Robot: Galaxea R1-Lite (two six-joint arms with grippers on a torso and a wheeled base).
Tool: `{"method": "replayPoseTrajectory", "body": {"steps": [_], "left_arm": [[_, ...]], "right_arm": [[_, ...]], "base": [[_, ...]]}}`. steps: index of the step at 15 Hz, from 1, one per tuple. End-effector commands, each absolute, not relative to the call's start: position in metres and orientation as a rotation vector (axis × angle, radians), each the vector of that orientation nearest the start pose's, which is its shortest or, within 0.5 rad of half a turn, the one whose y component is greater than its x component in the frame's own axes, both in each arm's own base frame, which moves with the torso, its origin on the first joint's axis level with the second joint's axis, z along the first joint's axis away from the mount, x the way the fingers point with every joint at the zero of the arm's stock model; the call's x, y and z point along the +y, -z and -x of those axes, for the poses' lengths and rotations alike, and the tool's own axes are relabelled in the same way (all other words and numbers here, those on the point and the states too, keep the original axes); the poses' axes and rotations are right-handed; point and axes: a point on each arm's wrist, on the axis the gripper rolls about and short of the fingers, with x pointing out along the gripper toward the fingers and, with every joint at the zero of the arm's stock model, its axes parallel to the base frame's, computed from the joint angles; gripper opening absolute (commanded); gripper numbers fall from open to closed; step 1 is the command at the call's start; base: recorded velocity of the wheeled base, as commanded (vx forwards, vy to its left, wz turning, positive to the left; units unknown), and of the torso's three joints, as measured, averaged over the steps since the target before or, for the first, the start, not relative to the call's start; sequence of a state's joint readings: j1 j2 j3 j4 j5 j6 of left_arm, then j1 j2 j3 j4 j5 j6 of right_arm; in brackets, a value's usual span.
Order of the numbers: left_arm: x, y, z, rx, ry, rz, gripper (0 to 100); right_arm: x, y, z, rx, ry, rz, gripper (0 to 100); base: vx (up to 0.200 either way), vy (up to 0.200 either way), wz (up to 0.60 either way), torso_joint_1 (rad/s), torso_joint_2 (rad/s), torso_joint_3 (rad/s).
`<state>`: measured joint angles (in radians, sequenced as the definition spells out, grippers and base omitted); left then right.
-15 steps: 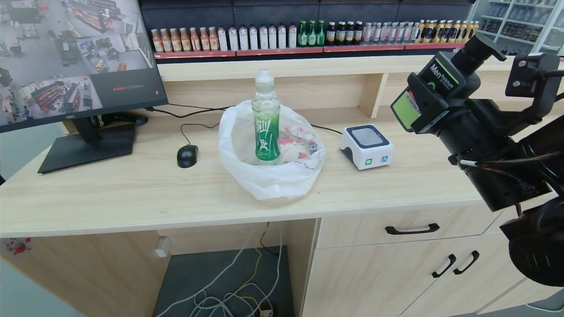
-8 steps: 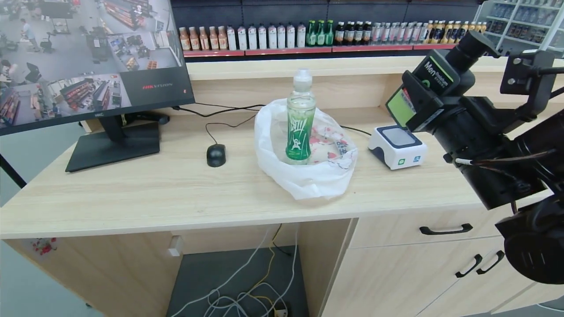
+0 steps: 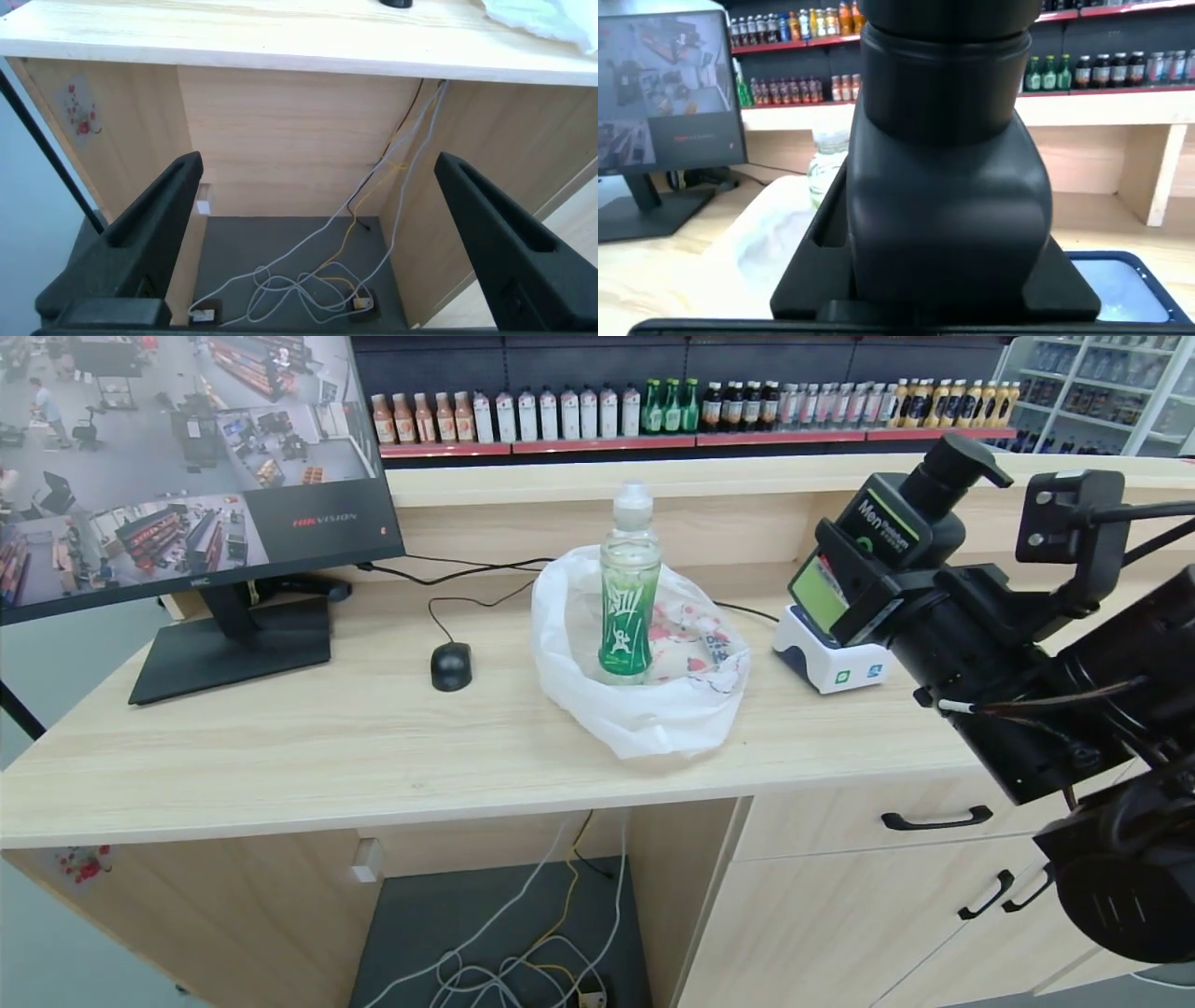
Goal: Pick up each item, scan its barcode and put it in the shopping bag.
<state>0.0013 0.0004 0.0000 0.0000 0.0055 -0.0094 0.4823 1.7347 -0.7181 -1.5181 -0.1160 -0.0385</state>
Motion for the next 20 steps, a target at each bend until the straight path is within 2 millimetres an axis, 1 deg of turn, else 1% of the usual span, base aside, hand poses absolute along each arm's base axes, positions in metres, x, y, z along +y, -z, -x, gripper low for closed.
{"method": "replayPoseTrajectory", "body": {"steps": [1,4,5,7,10,11,12,14,17,18,20], "left_arm": [[0.0,-0.075,0.023,0.0,-0.008,0.011,100],[0.0,-0.075,0.023,0.0,-0.008,0.009,100],[0.0,-0.075,0.023,0.0,-0.008,0.009,100],[0.0,-0.075,0.023,0.0,-0.008,0.009,100],[0.0,-0.075,0.023,0.0,-0.008,0.009,100],[0.0,-0.075,0.023,0.0,-0.008,0.009,100],[0.0,-0.075,0.023,0.0,-0.008,0.011,100],[0.0,-0.075,0.023,0.0,-0.008,0.011,100],[0.0,-0.075,0.023,0.0,-0.008,0.011,100],[0.0,-0.075,0.023,0.0,-0.008,0.009,100],[0.0,-0.075,0.023,0.0,-0.008,0.009,100]], "right_arm": [[0.142,-0.231,-0.273,-0.476,-0.356,-0.106,0],[0.167,-0.228,-0.294,-0.478,-0.386,-0.119,0],[0.172,-0.228,-0.298,-0.466,-0.394,-0.117,0],[0.182,-0.224,-0.313,-0.418,-0.388,-0.102,0],[0.203,-0.216,-0.345,-0.424,-0.394,-0.105,0],[0.207,-0.214,-0.348,-0.426,-0.398,-0.109,0],[0.215,-0.211,-0.356,-0.43,-0.403,-0.112,0],[0.213,-0.209,-0.368,-0.397,-0.387,-0.098,0],[0.197,-0.203,-0.394,-0.374,-0.326,-0.077,0],[0.194,-0.203,-0.4,-0.369,-0.313,-0.073,0],[0.195,-0.207,-0.406,-0.366,-0.312,-0.072,0]], "base": [[0.0,0.0,0.0,0.0,0.0,0.0],[0.0,0.0,0.0,0.0,0.0,0.0],[0.0,0.0,0.0,0.0,0.0,0.0],[0.0,0.0,0.0,0.0,0.0,0.0],[0.0,0.0,0.0,0.0,0.0,0.0],[0.0,0.0,0.0,0.0,0.0,0.0],[0.0,0.0,0.0,0.0,0.0,0.0],[0.0,0.0,0.0,0.0,0.0,0.0],[0.0,0.0,0.0,0.0,0.0,0.0],[0.0,0.0,0.0,0.0,0.0,0.0],[0.0,0.0,0.0,0.0,0.0,0.0]]}}
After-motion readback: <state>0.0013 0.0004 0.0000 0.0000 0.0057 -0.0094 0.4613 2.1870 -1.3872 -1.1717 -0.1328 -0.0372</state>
